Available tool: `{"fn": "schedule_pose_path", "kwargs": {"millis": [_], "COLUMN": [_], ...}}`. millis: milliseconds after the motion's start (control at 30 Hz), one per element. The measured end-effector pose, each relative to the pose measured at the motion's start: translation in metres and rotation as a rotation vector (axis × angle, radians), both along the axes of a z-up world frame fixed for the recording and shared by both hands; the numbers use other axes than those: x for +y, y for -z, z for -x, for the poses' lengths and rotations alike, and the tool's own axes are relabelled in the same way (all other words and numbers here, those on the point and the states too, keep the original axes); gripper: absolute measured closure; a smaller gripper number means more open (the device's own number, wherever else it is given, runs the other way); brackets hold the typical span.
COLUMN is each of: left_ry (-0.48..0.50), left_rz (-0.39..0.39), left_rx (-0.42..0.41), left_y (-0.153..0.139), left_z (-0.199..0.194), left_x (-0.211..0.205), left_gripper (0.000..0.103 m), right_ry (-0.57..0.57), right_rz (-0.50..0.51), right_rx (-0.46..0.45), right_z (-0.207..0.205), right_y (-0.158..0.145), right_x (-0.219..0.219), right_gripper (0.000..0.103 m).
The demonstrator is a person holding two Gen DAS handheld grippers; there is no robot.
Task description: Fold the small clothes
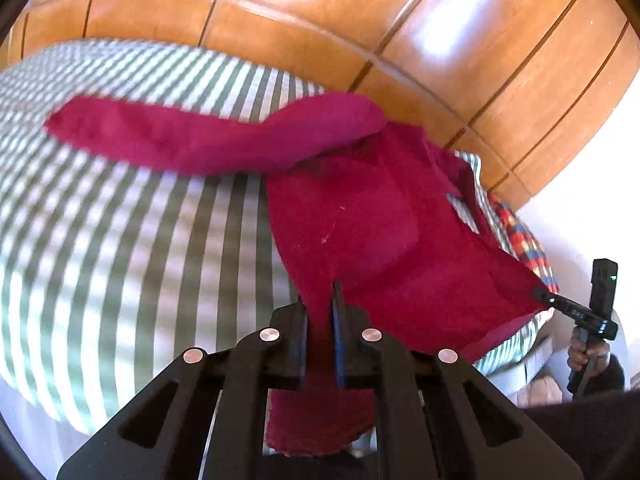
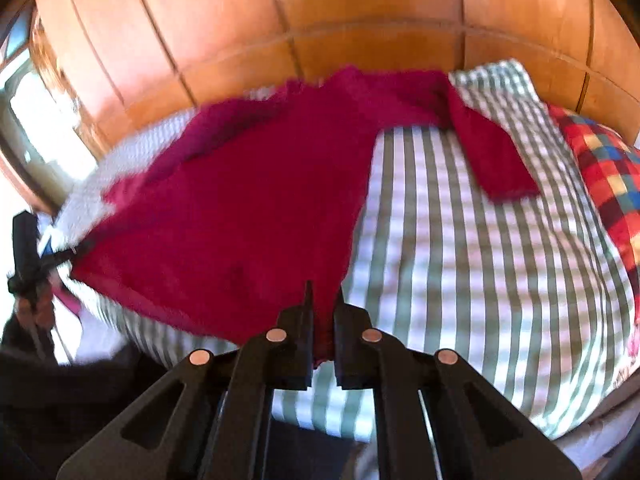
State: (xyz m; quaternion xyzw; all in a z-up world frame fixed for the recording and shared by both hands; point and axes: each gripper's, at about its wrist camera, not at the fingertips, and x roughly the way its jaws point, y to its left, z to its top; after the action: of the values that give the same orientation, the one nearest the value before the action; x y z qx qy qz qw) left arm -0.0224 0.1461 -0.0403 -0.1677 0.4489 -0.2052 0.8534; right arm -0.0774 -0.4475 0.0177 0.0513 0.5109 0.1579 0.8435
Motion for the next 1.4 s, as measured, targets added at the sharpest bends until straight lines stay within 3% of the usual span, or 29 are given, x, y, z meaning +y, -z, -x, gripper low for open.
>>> {"fn": "schedule_pose_path", "kwargs": {"millis": [100,200,267,300,333,433,533,567,600,700,900,1000,1067,1133,1167,1233,1400], "left_ry": [0.020,0.035,0.020,0.001,-0.042,-0.229,-0.359,-0.393,-0.438,-0.595,-0.689,-0.684,-0.688,-0.701,-0.700,-0.667,-0.721], "left_rz": [-0.037,-0.092,-0.083,-0.084,-0.105,-0.253,-0.342,-0.356,-0.363,-0.237,-0.134,-0.146,-0.202,-0.224,-0.233,-0.251,-0.240], "left_rx": [0.084,0.131,0.108,0.086,0.055,-0.010,-0.023,-0.016,0.004,0.055,0.061,0.095,0.126,0.145,0.145,0.129,0.033], "left_y": [0.029,0.046,0.036,0.029,0.021,0.005,-0.001,-0.001,0.000,0.002,0.007,0.020,0.029,0.039,0.043,0.044,0.010], "left_z": [0.017,0.022,0.018,0.015,0.010,-0.003,-0.020,-0.026,-0.034,-0.057,-0.108,-0.151,-0.172,-0.186,-0.190,-0.198,-0.188], "left_x": [-0.007,-0.019,-0.014,-0.010,-0.001,0.034,0.069,0.078,0.090,0.143,0.189,0.197,0.197,0.196,0.194,0.189,0.202], "left_gripper": [0.095,0.095,0.093,0.093,0.091,0.071,0.071,0.068,0.056,0.054,0.049,0.048,0.041,0.040,0.043,0.093,0.096], "right_ry": [0.011,0.019,0.036,0.044,0.059,0.075,0.052,0.028,0.007,-0.066,-0.142,-0.174,-0.187,-0.185,-0.178,-0.165,-0.156], "right_rz": [0.045,0.064,0.071,0.082,0.093,0.091,0.045,0.028,0.023,0.022,0.054,0.099,0.119,0.124,0.115,0.093,0.081], "right_rx": [0.111,0.136,0.104,0.080,0.043,-0.048,-0.103,-0.109,-0.109,-0.104,-0.084,-0.077,-0.067,-0.058,-0.050,-0.038,-0.036], "right_z": [0.009,0.006,0.001,-0.002,-0.007,-0.023,-0.038,-0.040,-0.045,-0.057,-0.080,-0.086,-0.087,-0.088,-0.090,-0.092,-0.094], "right_y": [0.038,0.049,0.044,0.039,0.031,0.015,0.008,0.007,0.008,0.020,0.048,0.062,0.067,0.073,0.075,0.079,0.080], "right_x": [0.000,0.000,-0.002,-0.002,-0.002,0.005,0.030,0.045,0.056,0.098,0.157,0.173,0.177,0.177,0.175,0.172,0.171], "right_gripper": [0.097,0.093,0.076,0.054,0.042,0.039,0.034,0.033,0.033,0.033,0.032,0.032,0.032,0.031,0.031,0.029,0.026]}}
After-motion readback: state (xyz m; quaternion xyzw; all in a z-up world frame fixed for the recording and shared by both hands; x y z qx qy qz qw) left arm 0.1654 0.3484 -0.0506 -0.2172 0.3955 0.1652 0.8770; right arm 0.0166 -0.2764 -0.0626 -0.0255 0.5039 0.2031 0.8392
